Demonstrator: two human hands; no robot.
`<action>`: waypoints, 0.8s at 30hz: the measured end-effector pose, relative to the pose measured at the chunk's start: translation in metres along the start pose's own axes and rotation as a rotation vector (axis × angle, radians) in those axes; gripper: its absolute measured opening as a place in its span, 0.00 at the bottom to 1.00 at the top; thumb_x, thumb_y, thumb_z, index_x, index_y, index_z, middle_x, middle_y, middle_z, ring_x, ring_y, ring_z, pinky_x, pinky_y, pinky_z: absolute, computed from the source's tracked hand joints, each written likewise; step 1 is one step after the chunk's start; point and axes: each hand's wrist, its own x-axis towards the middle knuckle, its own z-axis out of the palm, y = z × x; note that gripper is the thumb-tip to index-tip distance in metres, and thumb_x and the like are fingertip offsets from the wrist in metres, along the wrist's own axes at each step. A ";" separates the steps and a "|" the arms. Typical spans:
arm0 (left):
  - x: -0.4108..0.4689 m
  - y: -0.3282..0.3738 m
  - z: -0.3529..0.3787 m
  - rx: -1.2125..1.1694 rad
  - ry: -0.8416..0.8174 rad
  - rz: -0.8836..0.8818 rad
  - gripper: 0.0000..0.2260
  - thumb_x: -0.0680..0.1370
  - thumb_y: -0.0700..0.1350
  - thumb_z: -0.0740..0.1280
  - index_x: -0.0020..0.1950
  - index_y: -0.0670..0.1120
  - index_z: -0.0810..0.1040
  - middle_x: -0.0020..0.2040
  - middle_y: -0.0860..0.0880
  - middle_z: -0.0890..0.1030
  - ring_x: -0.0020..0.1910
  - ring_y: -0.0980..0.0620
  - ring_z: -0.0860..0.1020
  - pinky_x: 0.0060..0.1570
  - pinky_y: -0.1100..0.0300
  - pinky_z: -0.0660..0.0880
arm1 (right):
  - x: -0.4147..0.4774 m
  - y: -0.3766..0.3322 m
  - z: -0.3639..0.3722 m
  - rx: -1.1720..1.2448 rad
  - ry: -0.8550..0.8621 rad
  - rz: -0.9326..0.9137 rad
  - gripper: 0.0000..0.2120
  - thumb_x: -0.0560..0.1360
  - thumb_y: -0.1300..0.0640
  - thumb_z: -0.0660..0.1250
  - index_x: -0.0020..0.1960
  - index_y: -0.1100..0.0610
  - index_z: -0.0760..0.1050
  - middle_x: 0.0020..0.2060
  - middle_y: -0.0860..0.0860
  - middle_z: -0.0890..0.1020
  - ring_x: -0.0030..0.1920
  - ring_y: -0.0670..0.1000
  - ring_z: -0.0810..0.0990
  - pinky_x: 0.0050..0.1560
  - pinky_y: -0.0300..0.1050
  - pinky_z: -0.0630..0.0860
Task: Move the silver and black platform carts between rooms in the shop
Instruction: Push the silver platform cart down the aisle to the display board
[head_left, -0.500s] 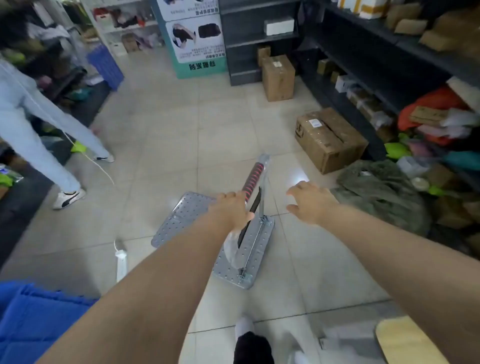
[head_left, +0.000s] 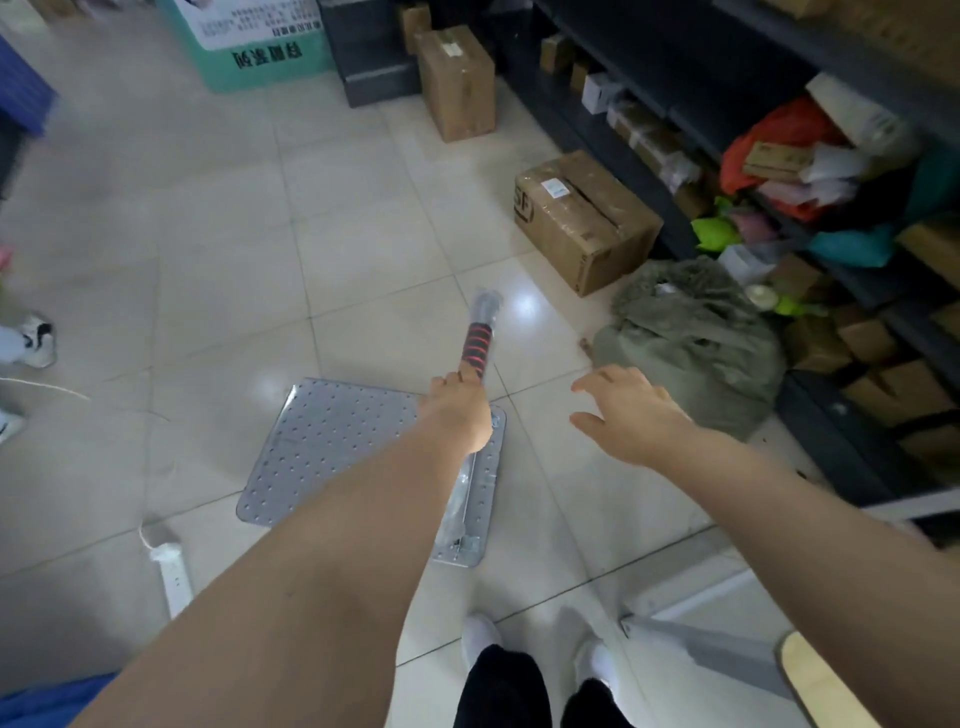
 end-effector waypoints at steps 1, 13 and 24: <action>0.000 0.001 0.004 -0.018 0.012 0.007 0.35 0.76 0.41 0.64 0.77 0.36 0.49 0.68 0.39 0.68 0.64 0.40 0.69 0.62 0.47 0.71 | 0.002 0.001 0.000 0.002 -0.009 0.003 0.22 0.79 0.47 0.58 0.71 0.51 0.64 0.70 0.53 0.67 0.71 0.55 0.62 0.68 0.55 0.63; -0.064 -0.009 0.033 -0.155 0.051 -0.070 0.36 0.74 0.35 0.64 0.78 0.43 0.50 0.66 0.42 0.69 0.58 0.40 0.75 0.59 0.45 0.74 | 0.013 -0.016 0.017 -0.117 -0.086 -0.258 0.22 0.78 0.49 0.60 0.70 0.53 0.66 0.67 0.55 0.70 0.67 0.57 0.66 0.65 0.54 0.66; -0.194 -0.054 0.088 -0.160 -0.019 -0.478 0.23 0.76 0.36 0.61 0.70 0.47 0.63 0.65 0.45 0.72 0.63 0.43 0.71 0.58 0.45 0.71 | -0.010 -0.071 0.083 -0.204 -0.107 -0.605 0.22 0.75 0.53 0.64 0.68 0.55 0.65 0.64 0.54 0.72 0.64 0.57 0.69 0.61 0.54 0.68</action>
